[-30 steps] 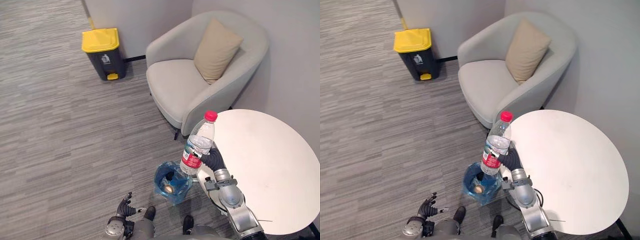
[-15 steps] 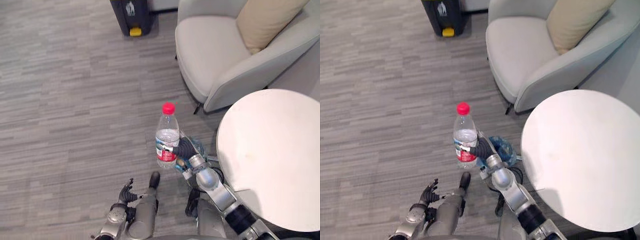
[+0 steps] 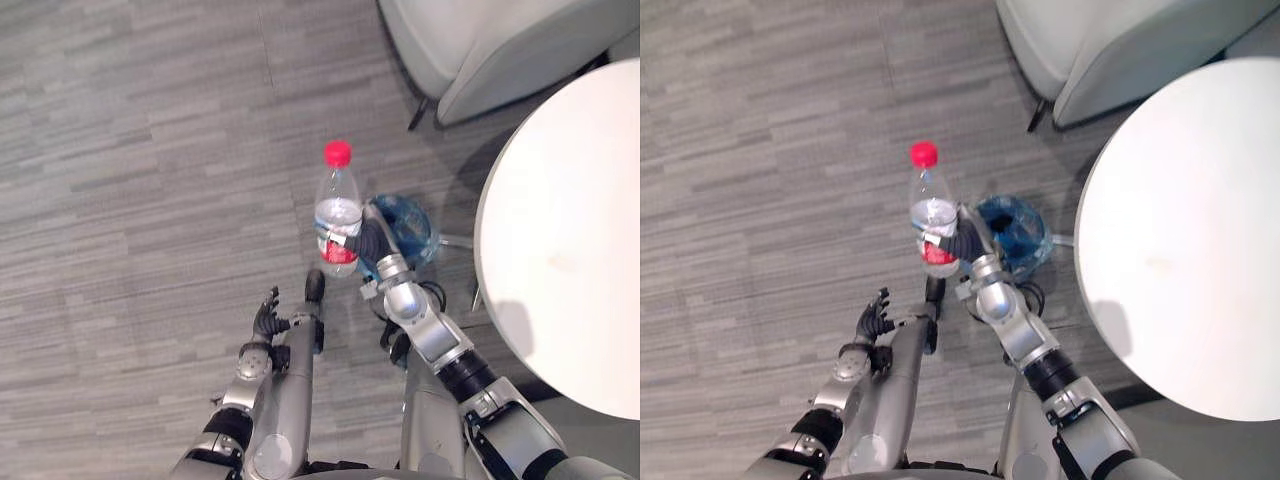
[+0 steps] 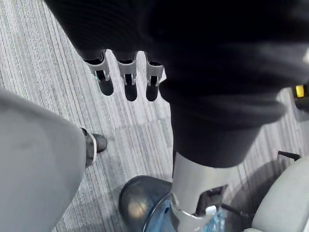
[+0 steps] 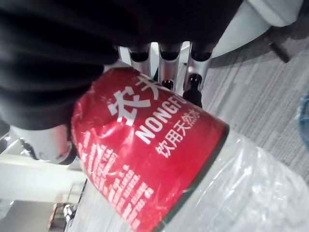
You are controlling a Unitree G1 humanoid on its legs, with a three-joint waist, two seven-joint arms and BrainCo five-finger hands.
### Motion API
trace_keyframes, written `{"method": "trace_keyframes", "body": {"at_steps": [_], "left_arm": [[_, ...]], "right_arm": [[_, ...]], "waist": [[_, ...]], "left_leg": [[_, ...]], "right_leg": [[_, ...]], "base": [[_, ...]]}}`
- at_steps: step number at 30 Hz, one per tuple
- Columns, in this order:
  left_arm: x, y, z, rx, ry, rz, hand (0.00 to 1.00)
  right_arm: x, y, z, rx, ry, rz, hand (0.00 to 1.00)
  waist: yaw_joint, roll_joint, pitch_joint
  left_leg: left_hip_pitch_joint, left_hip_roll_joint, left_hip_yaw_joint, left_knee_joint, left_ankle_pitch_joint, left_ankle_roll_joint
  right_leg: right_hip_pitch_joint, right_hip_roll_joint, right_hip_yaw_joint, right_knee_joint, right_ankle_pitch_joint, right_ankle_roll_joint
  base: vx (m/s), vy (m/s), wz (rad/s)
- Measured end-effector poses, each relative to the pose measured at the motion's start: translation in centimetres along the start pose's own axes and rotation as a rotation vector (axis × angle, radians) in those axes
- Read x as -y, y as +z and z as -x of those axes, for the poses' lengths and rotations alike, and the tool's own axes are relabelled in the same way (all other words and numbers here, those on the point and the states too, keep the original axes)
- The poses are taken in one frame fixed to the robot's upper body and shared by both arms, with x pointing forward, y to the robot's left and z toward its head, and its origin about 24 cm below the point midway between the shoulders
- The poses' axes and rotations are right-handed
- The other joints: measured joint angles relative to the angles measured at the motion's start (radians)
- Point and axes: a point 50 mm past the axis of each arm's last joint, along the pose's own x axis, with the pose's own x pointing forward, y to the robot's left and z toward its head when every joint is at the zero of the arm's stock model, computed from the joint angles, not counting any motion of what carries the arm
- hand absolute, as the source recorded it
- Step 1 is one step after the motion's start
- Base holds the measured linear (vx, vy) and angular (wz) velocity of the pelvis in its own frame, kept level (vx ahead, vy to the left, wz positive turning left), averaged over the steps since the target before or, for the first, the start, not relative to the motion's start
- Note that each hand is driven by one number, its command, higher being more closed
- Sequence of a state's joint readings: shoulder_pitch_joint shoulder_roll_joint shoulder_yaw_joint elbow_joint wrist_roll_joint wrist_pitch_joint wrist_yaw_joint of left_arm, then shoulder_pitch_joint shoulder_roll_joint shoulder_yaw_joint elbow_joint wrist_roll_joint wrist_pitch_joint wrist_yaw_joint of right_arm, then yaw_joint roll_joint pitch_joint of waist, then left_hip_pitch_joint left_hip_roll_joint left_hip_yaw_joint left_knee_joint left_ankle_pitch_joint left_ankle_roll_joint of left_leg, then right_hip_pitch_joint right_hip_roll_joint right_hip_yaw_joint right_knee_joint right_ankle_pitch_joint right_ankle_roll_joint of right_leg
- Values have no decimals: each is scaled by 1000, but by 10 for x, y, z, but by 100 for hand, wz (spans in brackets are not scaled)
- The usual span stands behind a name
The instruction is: Gather rubbish on tea table into small bin, then transfer packed bag to large trash can.
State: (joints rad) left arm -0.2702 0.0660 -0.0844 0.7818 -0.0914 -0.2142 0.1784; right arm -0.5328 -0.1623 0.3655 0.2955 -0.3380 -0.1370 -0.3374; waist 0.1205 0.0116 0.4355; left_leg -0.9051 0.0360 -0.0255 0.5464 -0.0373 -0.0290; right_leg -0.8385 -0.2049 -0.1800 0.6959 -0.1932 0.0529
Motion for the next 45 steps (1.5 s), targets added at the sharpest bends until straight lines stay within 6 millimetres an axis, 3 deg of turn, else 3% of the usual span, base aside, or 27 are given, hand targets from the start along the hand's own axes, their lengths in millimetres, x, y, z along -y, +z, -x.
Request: {"method": "trace_keyframes", "body": {"at_steps": [3, 10, 24, 29, 30, 45], "left_arm": [[-1, 19, -6, 70, 31, 40, 0], [-7, 47, -15, 171, 78, 95, 0], [-15, 68, -19, 257, 118, 108, 0], [-16, 69, -19, 261, 121, 107, 0], [-15, 70, -19, 264, 119, 106, 0], [-17, 72, -19, 275, 113, 92, 0]], "right_arm": [[18, -4, -12, -20, -114, 42, 100], [37, -13, -29, -74, -207, 89, 100], [60, -48, -30, -245, -289, 154, 100], [64, -51, -32, -258, -287, 164, 100], [65, -51, -33, -262, -288, 162, 0], [61, -46, -39, -232, -232, 161, 0]], "waist": [[-1, 0, 7], [4, -4, 18], [1, -7, 23], [0, -7, 23], [0, -7, 23], [-3, -7, 22]], "left_leg": [[-116, 1, -1, 98, -25, 1], [-293, 8, -24, 208, -45, -14], [-386, 30, -48, 223, -30, -38], [-386, 33, -52, 222, -29, -41], [-387, 33, -52, 221, -29, -41], [-390, 36, -58, 187, -11, -63]], "right_leg": [[-113, 3, 18, 89, -26, -2], [-286, 8, 22, 207, -60, -15], [-391, 26, 8, 253, -77, -39], [-393, 26, 7, 260, -81, -39], [-397, 26, 8, 261, -82, -40], [-411, 30, 1, 255, -84, -39]], "base": [[-23, 3, -6], [-20, -25, -1], [-7, -20, -1], [4, -6, 1], [0, 0, 0], [-2, 0, 1]]}}
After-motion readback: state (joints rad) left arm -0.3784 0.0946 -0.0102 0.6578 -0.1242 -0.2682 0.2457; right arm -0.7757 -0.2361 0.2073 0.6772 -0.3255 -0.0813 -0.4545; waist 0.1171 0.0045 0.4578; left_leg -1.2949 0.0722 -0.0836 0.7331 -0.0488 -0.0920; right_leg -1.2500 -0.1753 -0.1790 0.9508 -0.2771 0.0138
